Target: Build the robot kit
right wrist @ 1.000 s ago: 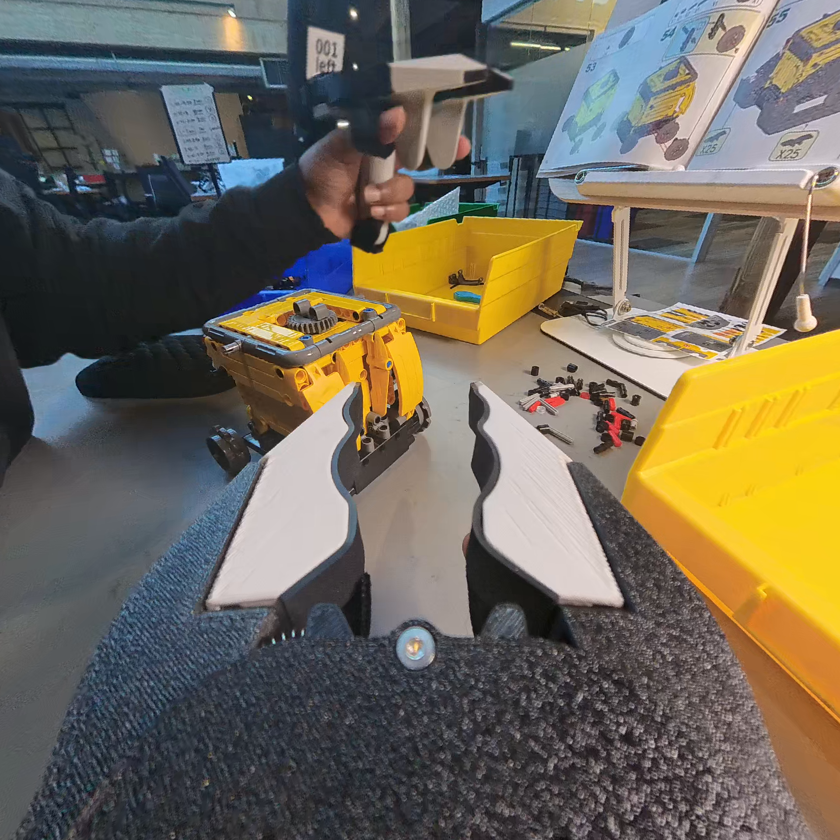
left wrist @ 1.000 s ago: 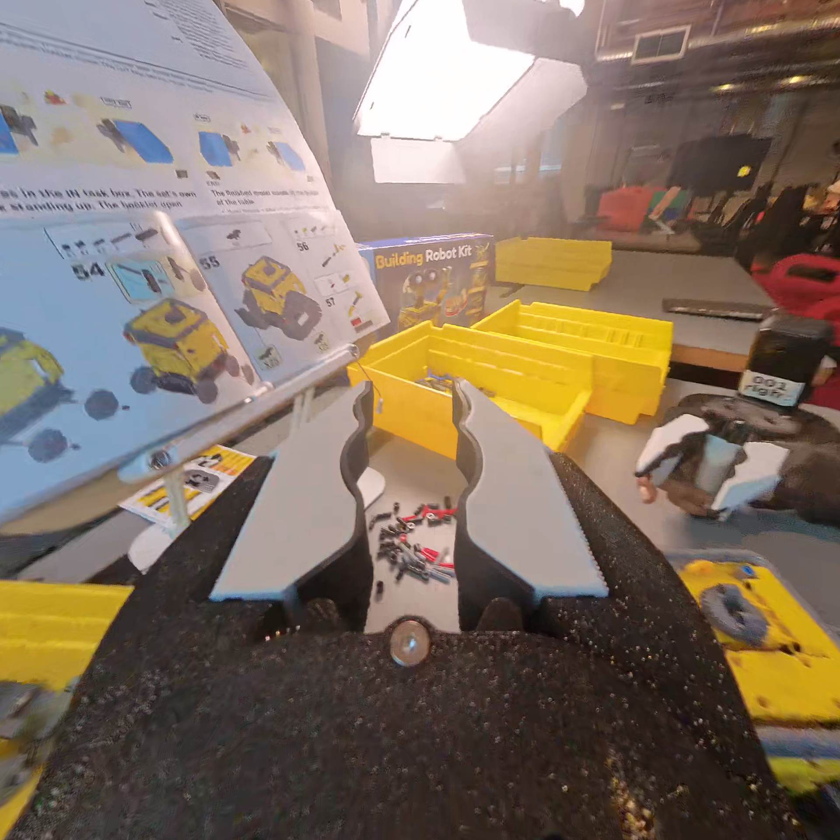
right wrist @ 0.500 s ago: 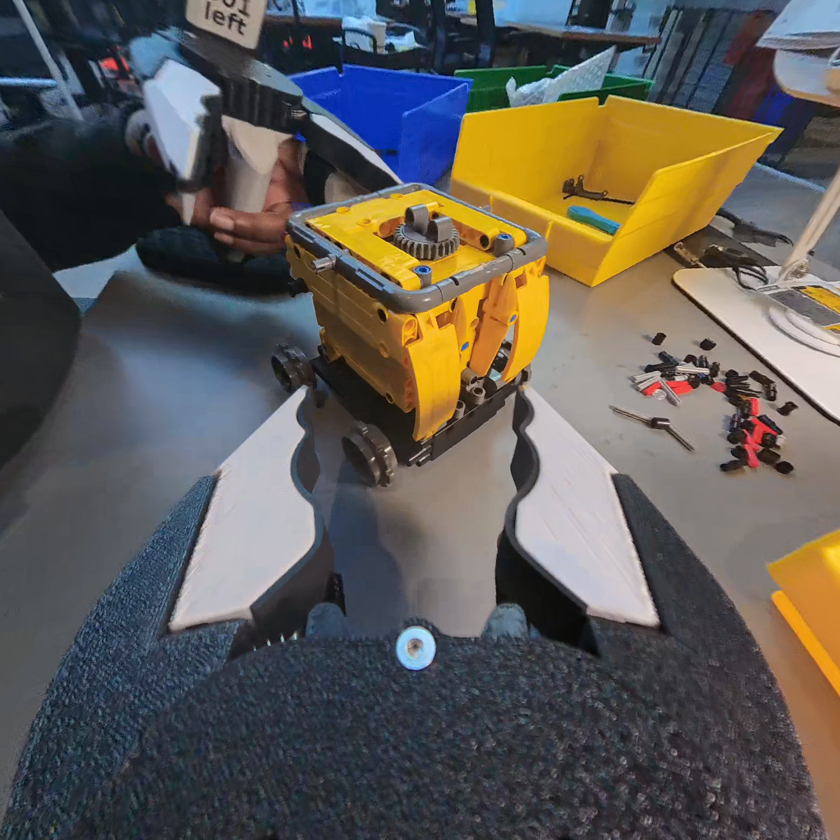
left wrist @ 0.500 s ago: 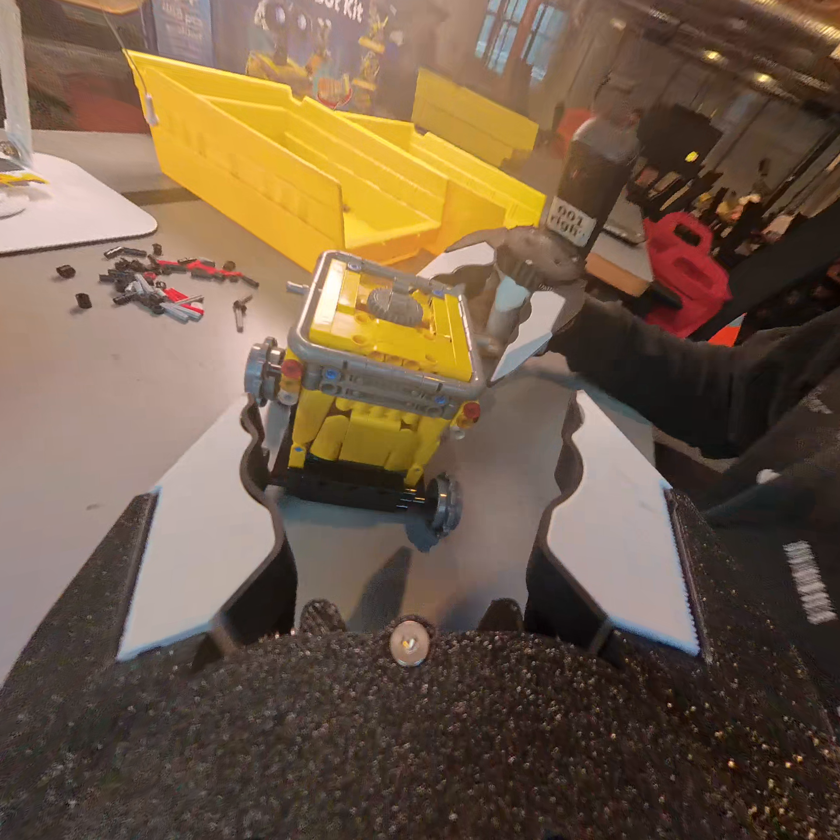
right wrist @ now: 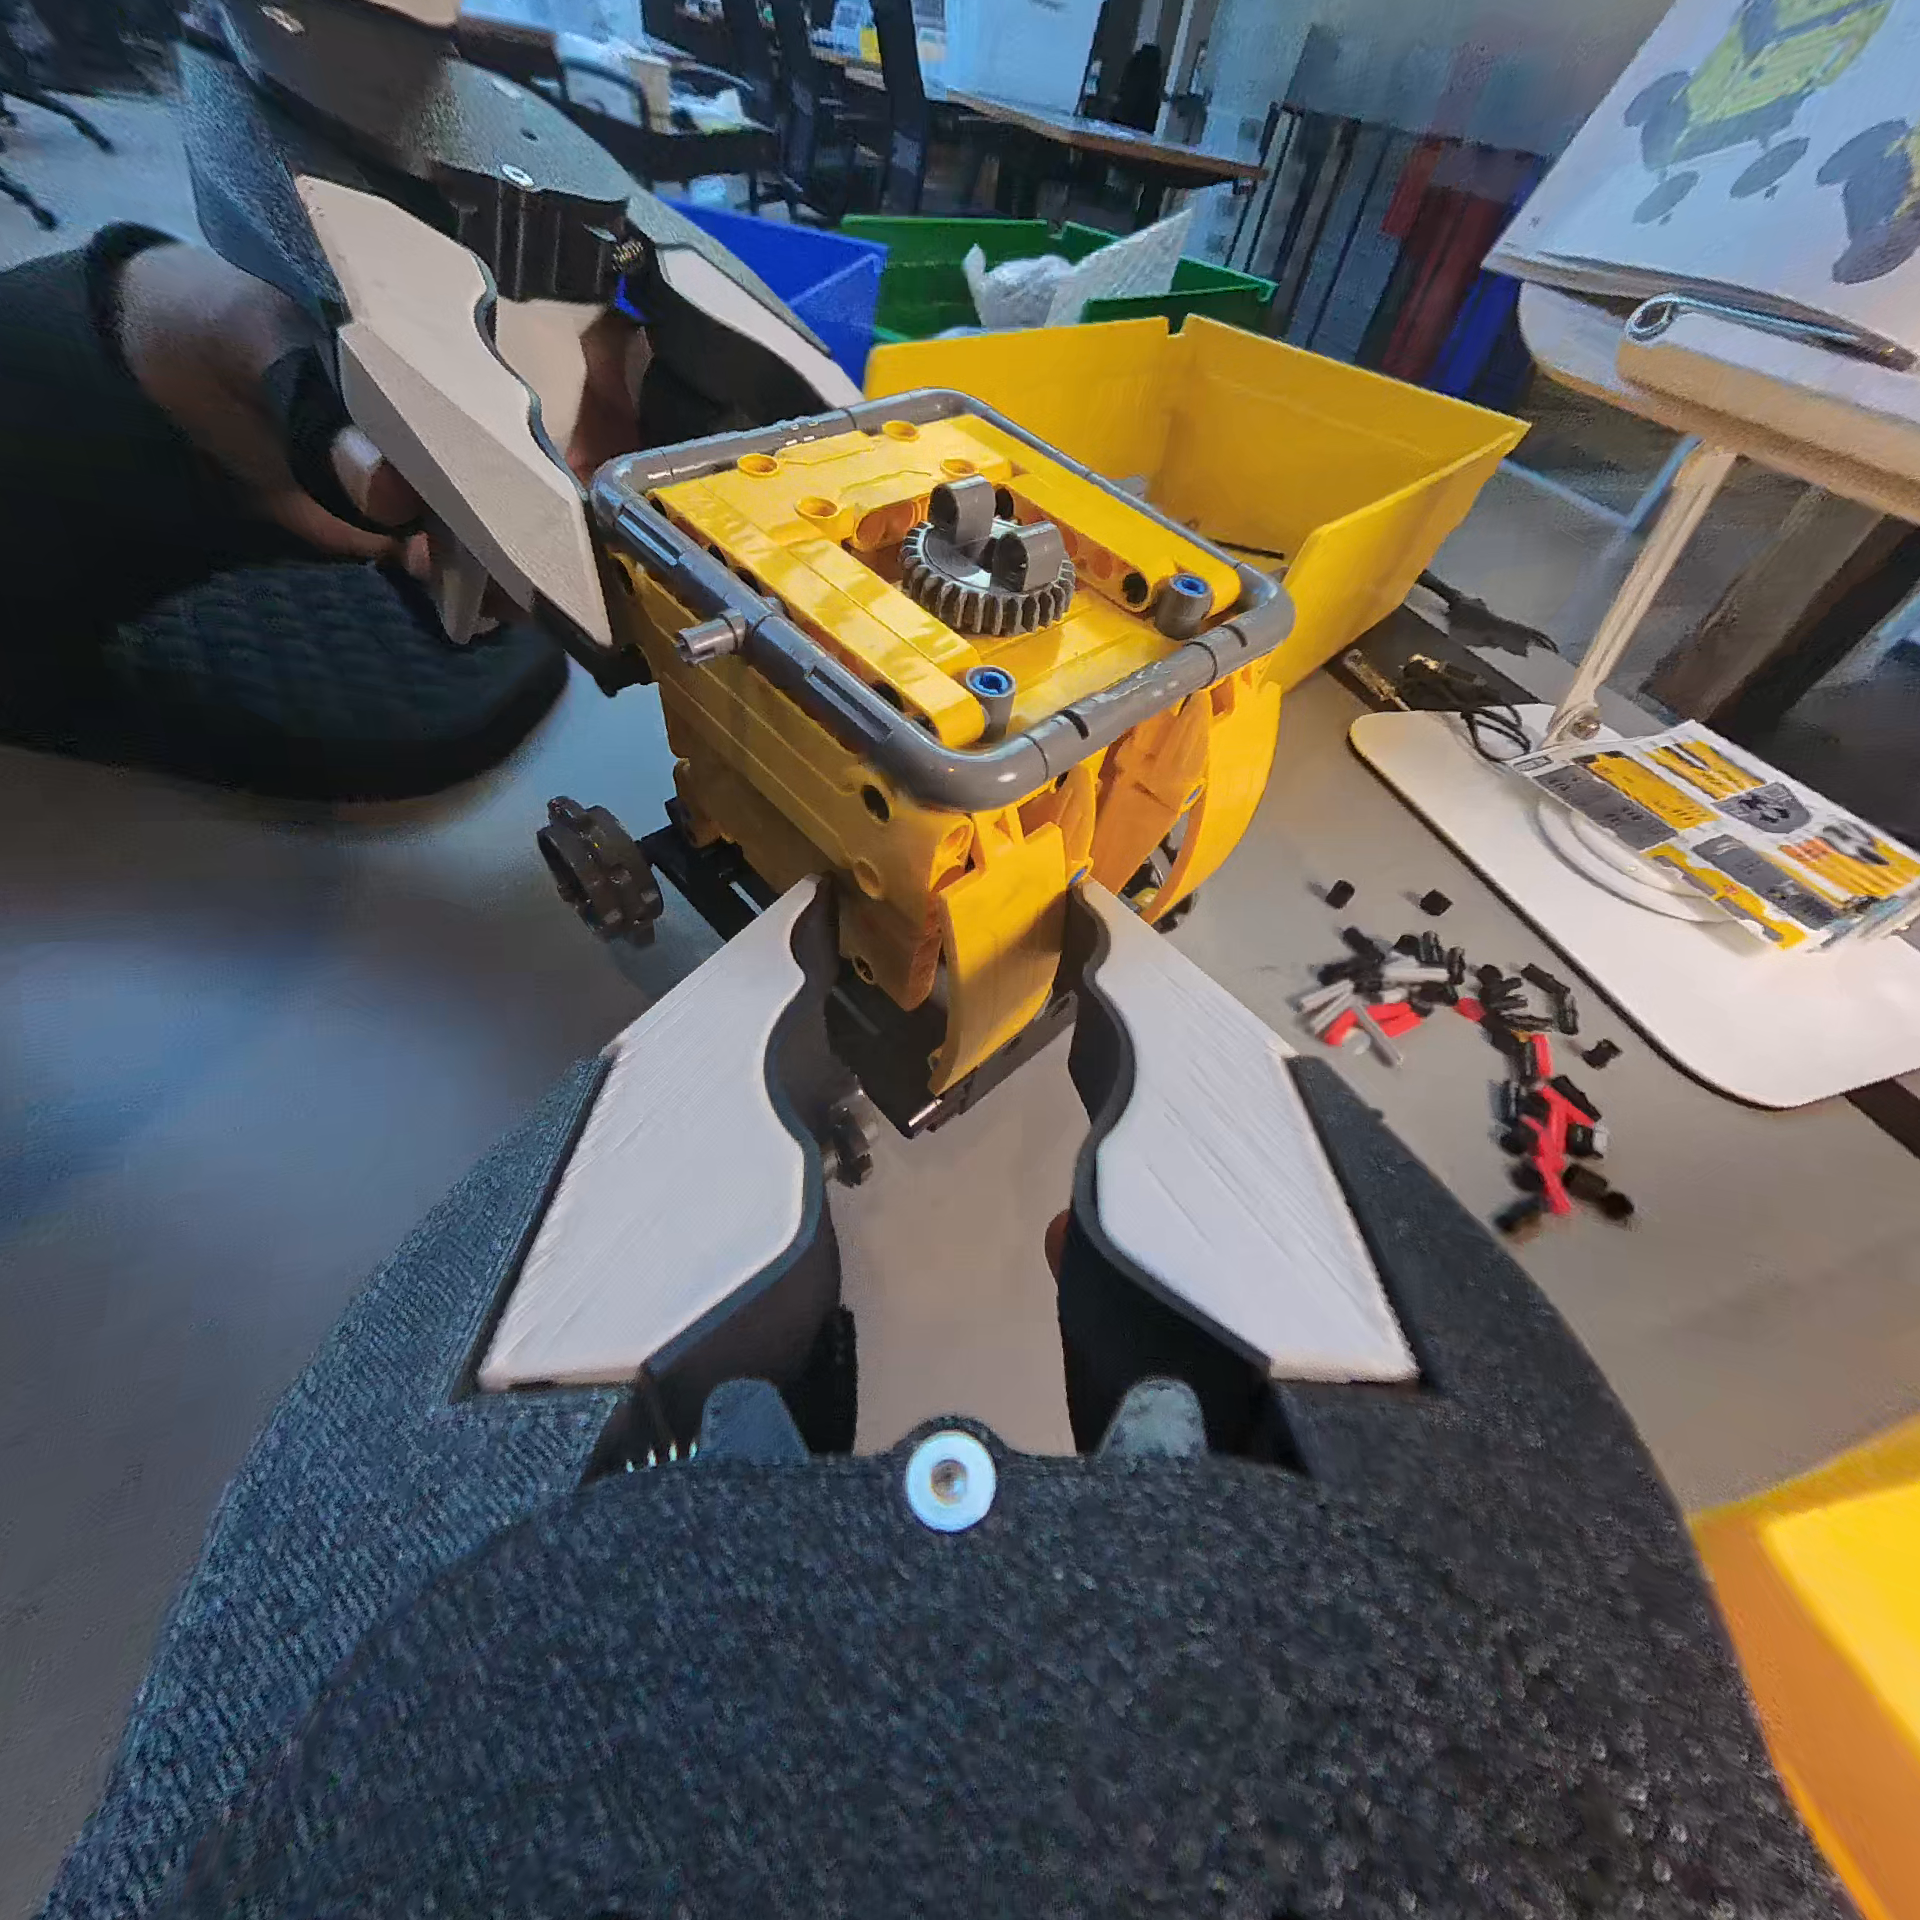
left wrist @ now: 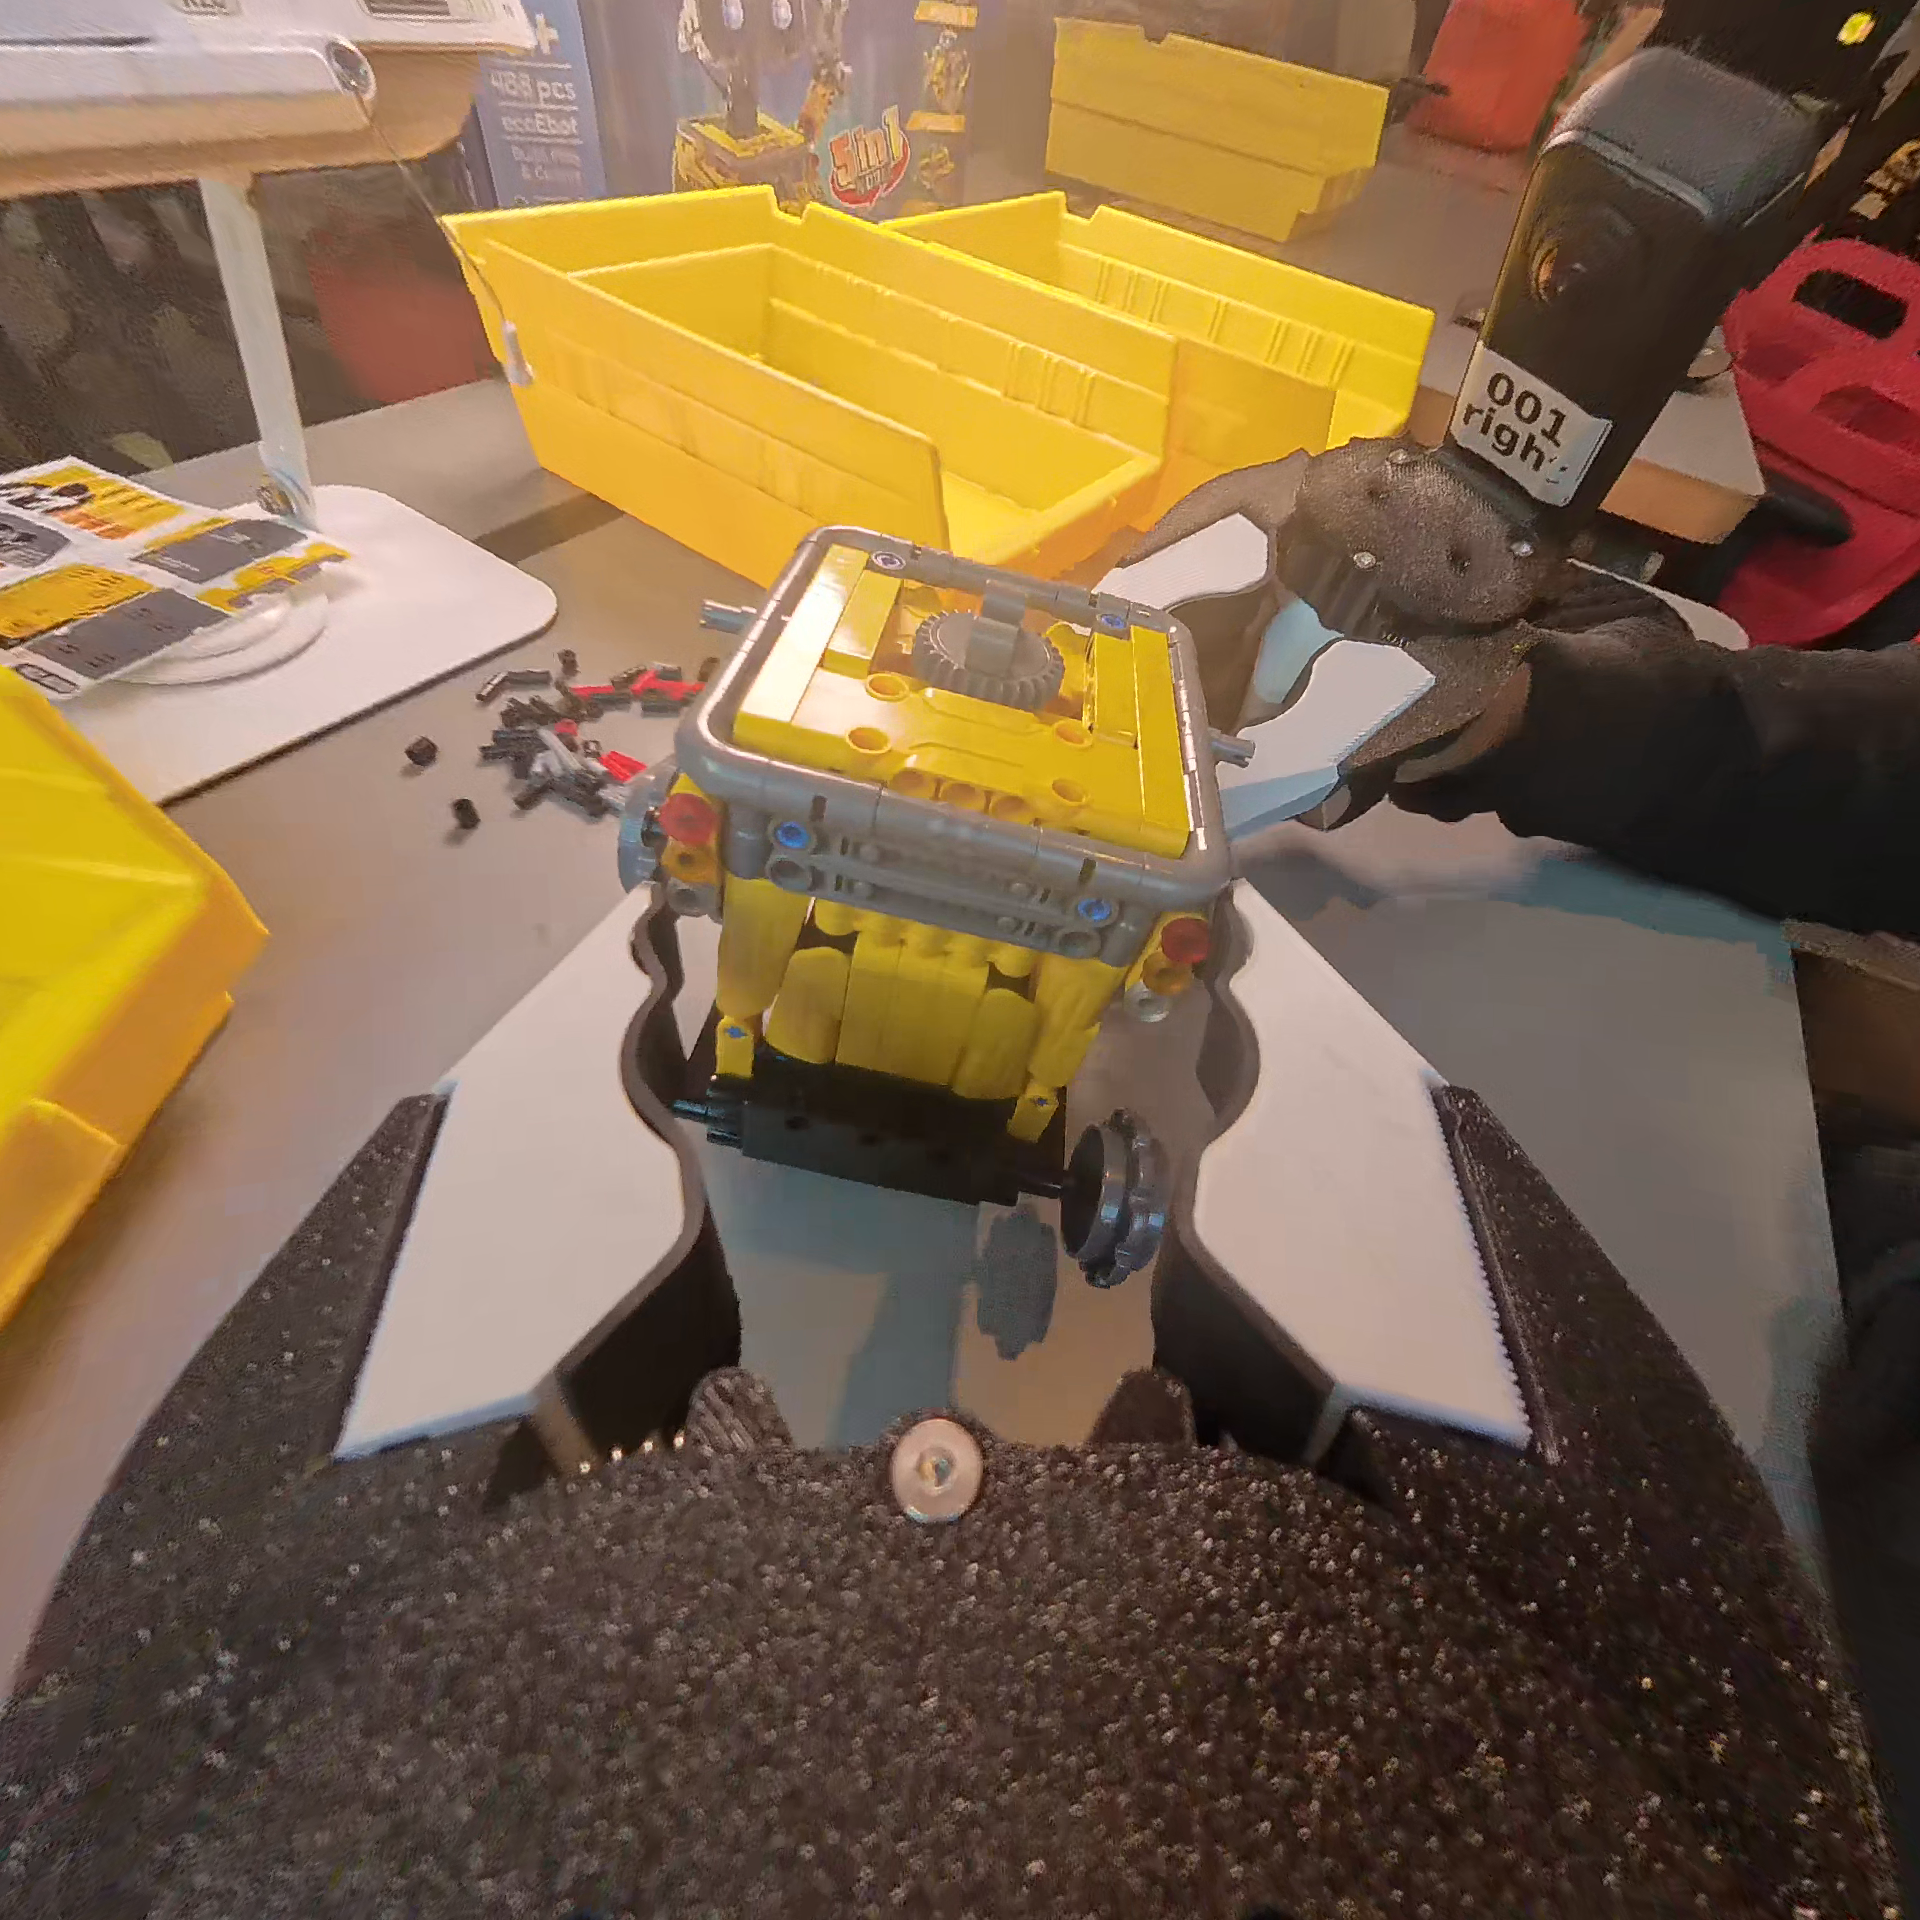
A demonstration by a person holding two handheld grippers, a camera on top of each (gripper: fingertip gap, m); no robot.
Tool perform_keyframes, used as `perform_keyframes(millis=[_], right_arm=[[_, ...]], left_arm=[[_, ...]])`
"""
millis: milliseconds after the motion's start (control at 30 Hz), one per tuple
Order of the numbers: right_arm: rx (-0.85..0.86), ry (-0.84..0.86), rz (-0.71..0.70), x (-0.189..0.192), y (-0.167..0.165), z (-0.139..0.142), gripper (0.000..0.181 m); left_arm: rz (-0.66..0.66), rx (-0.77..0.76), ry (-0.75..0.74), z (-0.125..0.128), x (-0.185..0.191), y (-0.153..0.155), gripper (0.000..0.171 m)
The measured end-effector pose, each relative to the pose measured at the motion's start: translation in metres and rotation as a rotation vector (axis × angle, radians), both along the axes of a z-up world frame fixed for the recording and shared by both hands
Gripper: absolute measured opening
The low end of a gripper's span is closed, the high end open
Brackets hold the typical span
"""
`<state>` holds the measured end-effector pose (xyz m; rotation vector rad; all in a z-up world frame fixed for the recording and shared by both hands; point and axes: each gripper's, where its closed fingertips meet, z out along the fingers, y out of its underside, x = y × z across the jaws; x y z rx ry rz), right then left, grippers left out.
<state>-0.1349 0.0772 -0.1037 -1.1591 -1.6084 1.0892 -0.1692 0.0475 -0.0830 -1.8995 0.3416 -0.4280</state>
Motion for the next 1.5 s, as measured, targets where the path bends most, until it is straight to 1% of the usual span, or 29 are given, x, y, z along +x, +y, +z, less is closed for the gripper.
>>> perform_keyframes(millis=[133, 233, 300, 333, 433, 567, 633, 667, 733, 833, 933, 1000, 1100, 1167, 1233, 1267, 1333, 1433, 1500], right_arm=[[0.024, -0.053, -0.058, -0.046, 0.019, 0.002, 0.043], [-0.008, -0.106, -0.072, -0.071, 0.025, -0.012, 0.044], [-0.037, -0.135, -0.072, -0.079, 0.025, -0.028, 0.045], [-0.037, -0.108, -0.062, -0.081, 0.021, -0.026, 0.043], [-0.001, -0.110, -0.062, -0.081, 0.018, -0.027, 0.043], [-0.027, -0.098, -0.042, -0.079, 0.016, -0.026, 0.047], [0.002, -0.126, -0.022, -0.071, 0.016, -0.025, 0.056], [0.024, -0.127, -0.031, -0.064, 0.020, -0.022, 0.064], [0.044, -0.100, -0.060, -0.048, 0.029, -0.011, 0.069], [0.005, 0.006, -0.119, -0.020, 0.046, 0.006, 0.070], [-0.003, 0.131, -0.220, 0.011, 0.066, 0.020, 0.067], [-0.023, 0.203, -0.288, 0.030, 0.081, 0.029, 0.066], [-0.029, 0.278, -0.387, 0.051, 0.104, 0.038, 0.067], [0.029, 0.274, -0.443, 0.060, 0.119, 0.039, 0.066], [0.050, 0.285, -0.481, 0.066, 0.128, 0.042, 0.066], [0.046, 0.298, -0.496, 0.068, 0.132, 0.045, 0.064], [0.047, 0.315, -0.510, 0.072, 0.135, 0.047, 0.057], [0.073, 0.330, -0.538, 0.077, 0.141, 0.048, 0.038], [0.067, 0.328, -0.561, 0.078, 0.146, 0.046, 0.031]], left_arm=[[-0.015, -0.006, 0.085, 0.003, -0.046, 0.017, 0.099], [0.000, -0.020, 0.040, -0.010, -0.070, 0.024, 0.099], [0.021, -0.052, 0.008, -0.028, -0.080, 0.026, 0.099], [0.029, -0.043, -0.022, -0.032, -0.082, 0.027, 0.101], [0.029, 0.002, -0.049, -0.032, -0.083, 0.025, 0.101], [0.026, 0.021, -0.048, -0.031, -0.083, 0.026, 0.101], [0.036, 0.035, -0.042, -0.030, -0.084, 0.025, 0.101], [0.044, 0.047, -0.034, -0.029, -0.085, 0.024, 0.100], [0.060, 0.083, -0.027, -0.024, -0.088, 0.020, 0.098], [0.088, 0.200, -0.045, 0.000, -0.091, 0.013, 0.092], [0.139, 0.301, -0.008, 0.021, -0.096, 0.009, 0.089], [0.177, 0.344, 0.019, 0.028, -0.096, 0.006, 0.078], [0.252, 0.379, 0.040, 0.032, -0.099, 0.004, 0.073], [0.296, 0.365, 0.016, 0.030, -0.104, 0.003, 0.074], [0.330, 0.337, -0.008, 0.025, -0.108, 0.003, 0.077], [0.344, 0.332, -0.006, 0.023, -0.110, 0.003, 0.074], [0.365, 0.339, -0.005, 0.024, -0.113, 0.002, 0.059], [0.352, 0.366, -0.020, 0.026, -0.112, 0.000, 0.031], [0.372, 0.379, -0.006, 0.028, -0.116, -0.002, 0.015]])
